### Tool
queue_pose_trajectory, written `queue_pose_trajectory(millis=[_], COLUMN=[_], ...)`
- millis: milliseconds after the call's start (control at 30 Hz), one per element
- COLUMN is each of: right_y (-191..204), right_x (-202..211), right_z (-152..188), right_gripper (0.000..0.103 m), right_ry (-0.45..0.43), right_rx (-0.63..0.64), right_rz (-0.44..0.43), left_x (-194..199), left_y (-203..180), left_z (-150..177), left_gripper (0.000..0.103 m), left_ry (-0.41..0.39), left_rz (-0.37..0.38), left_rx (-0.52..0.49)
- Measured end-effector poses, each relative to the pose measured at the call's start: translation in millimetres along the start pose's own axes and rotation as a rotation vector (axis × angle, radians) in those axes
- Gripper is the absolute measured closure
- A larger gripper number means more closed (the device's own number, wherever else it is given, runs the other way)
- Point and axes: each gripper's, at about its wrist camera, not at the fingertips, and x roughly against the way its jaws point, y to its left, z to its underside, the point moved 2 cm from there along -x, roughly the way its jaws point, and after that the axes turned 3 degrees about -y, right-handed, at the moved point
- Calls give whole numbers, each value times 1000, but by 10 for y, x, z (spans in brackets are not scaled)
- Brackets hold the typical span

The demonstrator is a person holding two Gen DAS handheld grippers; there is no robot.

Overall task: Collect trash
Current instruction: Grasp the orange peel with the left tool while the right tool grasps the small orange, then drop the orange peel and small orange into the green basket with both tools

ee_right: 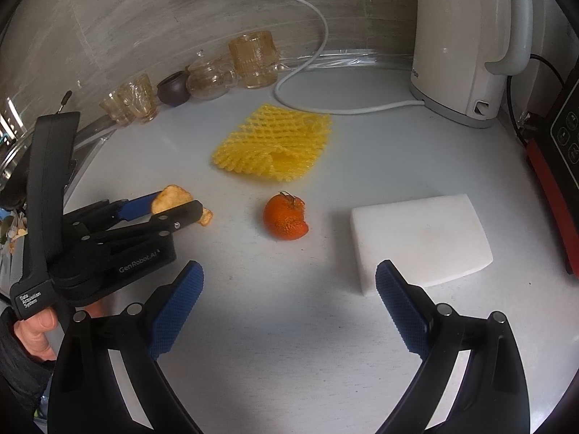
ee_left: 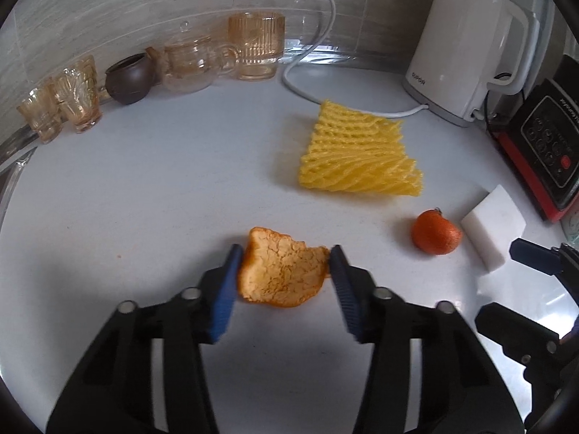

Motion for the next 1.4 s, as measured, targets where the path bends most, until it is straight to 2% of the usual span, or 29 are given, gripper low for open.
queue_pose_trajectory(millis=[133,167,367,567,667,733,833,1000,1167,1400], right_y=[3,13,82,57,15,2,9,165,413,915], right_x=[-6,-11,-108,-362,-473,-485,-416,-39,542,1287], right_z=[0,-4,-81,-197,-214,-232,-227,-64,362,1240], right_gripper=[7,7,17,33,52,74,77,77,77,77], right_ry=[1,1,11,34,51,50,49,23,10,28], right_rx=[0,3,6,4,-7,-14,-32,-34,-58,-124], right_rz=[-2,-2,4,44,68,69,69,79,94,130], left_x=[77,92,148,265,369,443,561,868,1338,2007], left_y=[-18,-16,29,113,133,148,170,162,65,-45], left_z=[-1,1,52,105,143,173,226,376,626,1214], left_gripper=[84,87,89,89,89,89,89,89,89,89], left_ry=[-26,-26,-19,-12,-15,-17,-15,-2,7,51], left_rz=[8,14,31,53,61,68,81,93,112,154], left_rx=[-10,-10,19,58,58,61,69,60,15,-60])
